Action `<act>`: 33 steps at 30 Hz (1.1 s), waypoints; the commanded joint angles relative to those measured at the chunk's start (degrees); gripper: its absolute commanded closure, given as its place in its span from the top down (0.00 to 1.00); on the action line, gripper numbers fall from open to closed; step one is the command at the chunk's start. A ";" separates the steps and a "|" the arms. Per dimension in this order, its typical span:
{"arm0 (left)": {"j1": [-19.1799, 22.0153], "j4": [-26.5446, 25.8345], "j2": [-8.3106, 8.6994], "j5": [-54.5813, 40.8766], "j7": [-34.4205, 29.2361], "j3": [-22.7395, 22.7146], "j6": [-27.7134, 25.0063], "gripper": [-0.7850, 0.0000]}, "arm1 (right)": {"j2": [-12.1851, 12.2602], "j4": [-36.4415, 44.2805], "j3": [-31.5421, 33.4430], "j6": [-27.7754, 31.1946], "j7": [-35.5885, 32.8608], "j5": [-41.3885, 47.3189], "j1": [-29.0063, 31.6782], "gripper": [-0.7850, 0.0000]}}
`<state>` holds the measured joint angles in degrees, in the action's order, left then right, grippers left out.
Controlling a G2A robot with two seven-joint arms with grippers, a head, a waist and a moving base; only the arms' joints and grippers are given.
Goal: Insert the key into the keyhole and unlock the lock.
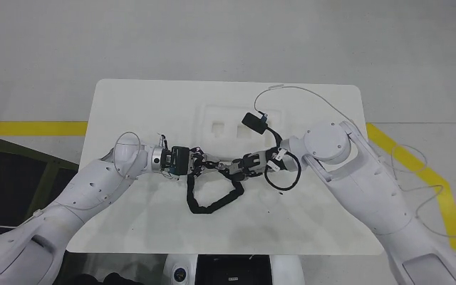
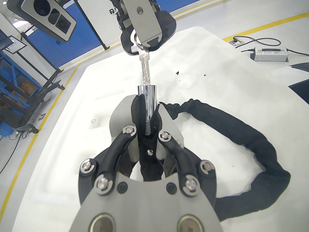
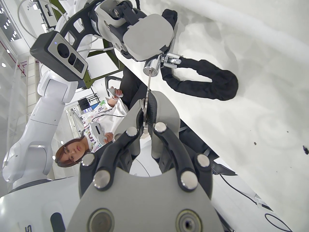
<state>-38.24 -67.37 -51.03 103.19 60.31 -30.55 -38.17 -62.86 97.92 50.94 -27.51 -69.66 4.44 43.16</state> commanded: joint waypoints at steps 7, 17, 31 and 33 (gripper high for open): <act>0.00 0.00 0.00 0.00 0.00 0.00 0.00 0.00 | -0.15 -0.67 -0.92 -0.46 0.44 0.27 -0.72 0.00; 0.00 0.00 0.00 0.00 0.00 0.00 0.00 0.00 | -0.63 -1.01 -3.19 -1.59 1.29 -0.08 -2.01 0.00; 0.00 0.00 0.00 0.00 0.00 0.00 0.00 0.00 | -0.94 1.13 -5.41 -5.87 3.28 -2.06 -2.89 0.00; 0.00 0.00 0.00 0.00 0.00 0.00 0.00 0.00 | -1.01 1.03 -5.53 -5.70 3.49 -1.82 -2.98 0.00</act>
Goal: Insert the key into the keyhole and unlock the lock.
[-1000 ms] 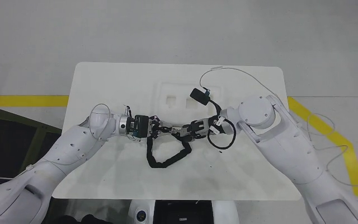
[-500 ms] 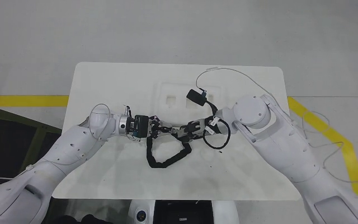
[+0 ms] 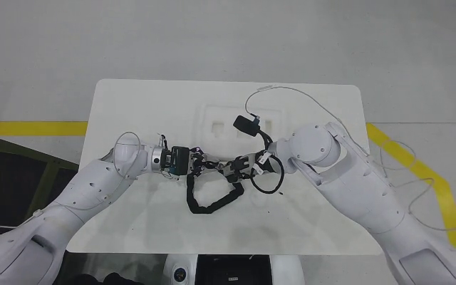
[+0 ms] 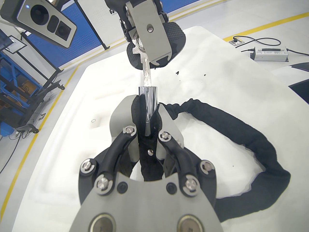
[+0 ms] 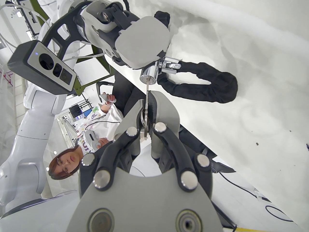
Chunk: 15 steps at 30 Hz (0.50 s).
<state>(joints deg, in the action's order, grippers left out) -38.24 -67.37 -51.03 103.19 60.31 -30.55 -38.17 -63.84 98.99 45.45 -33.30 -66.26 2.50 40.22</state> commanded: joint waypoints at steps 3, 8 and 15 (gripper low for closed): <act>0.00 0.00 0.00 0.00 0.00 0.00 0.00 0.00 | -0.20 0.30 -0.59 -0.21 0.54 0.21 -0.28 0.00; 0.00 0.00 0.00 0.00 0.00 0.00 0.00 0.00 | -0.45 -0.52 -0.80 -0.30 1.55 0.79 -0.71 0.00; 0.00 0.00 0.00 0.00 0.00 0.00 0.00 0.00 | -0.84 -2.33 -1.39 -1.00 2.29 1.78 -1.36 0.00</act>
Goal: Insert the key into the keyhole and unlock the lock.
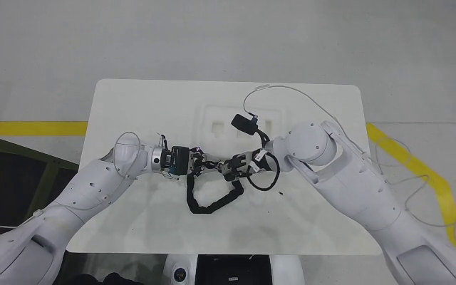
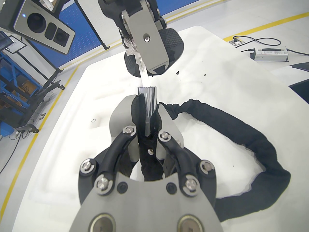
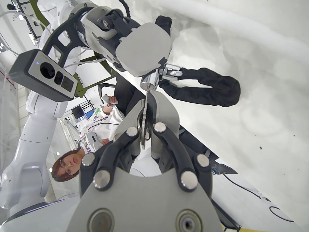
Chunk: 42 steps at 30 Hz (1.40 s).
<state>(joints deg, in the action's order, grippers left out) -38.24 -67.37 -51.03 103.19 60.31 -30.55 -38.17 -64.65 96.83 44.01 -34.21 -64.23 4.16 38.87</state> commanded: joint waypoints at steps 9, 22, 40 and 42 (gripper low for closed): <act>0.00 0.00 0.00 0.00 0.00 0.00 0.00 0.00 | -0.33 0.05 -1.08 -0.68 0.49 0.04 -0.51 0.00; 0.00 0.00 0.00 0.00 0.00 0.00 0.00 0.00 | -0.15 -0.14 -0.35 -0.54 0.54 0.47 -0.33 0.45; 0.00 0.00 0.00 0.00 0.00 0.00 0.00 0.00 | 3.24 8.49 5.54 -2.17 -3.68 -2.83 5.60 0.45; 0.00 0.00 0.00 0.00 0.00 0.00 0.00 0.00 | 3.65 9.51 6.16 -2.20 -3.64 -3.12 6.36 0.44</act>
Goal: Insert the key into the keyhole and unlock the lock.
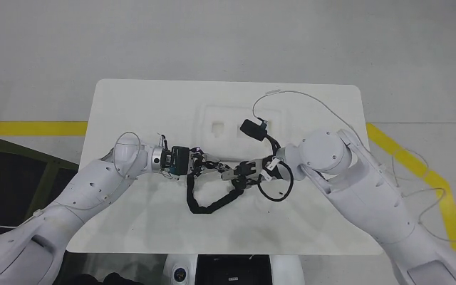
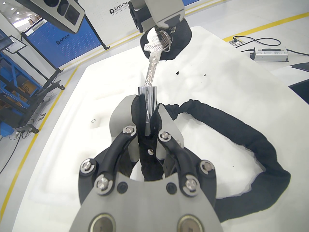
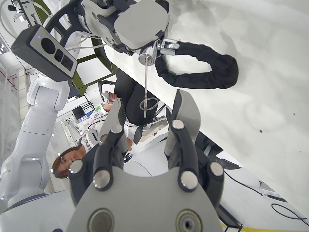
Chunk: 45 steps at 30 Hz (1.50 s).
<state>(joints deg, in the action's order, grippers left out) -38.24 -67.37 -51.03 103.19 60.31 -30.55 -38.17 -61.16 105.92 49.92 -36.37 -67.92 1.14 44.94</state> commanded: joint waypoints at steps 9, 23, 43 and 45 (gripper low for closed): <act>0.00 0.00 0.00 0.00 0.00 0.00 0.00 0.00 | 1.18 2.18 1.62 -0.13 0.18 -0.21 1.42 0.20; 0.00 0.00 0.00 0.00 0.00 0.00 0.00 0.00 | 0.84 0.80 0.77 0.91 2.13 1.57 -0.54 0.00; 0.00 0.00 0.00 0.00 0.00 0.00 0.00 0.00 | -0.81 -3.22 -3.77 1.21 4.25 4.26 -4.43 0.47; 0.00 0.00 0.00 0.00 0.00 0.00 0.00 0.00 | -0.78 -3.20 -3.73 1.49 4.22 4.47 -4.26 1.00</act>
<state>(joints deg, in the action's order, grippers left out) -38.24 -67.38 -51.03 103.18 60.33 -30.55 -38.17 -61.96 102.69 46.15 -35.03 -63.69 5.51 40.59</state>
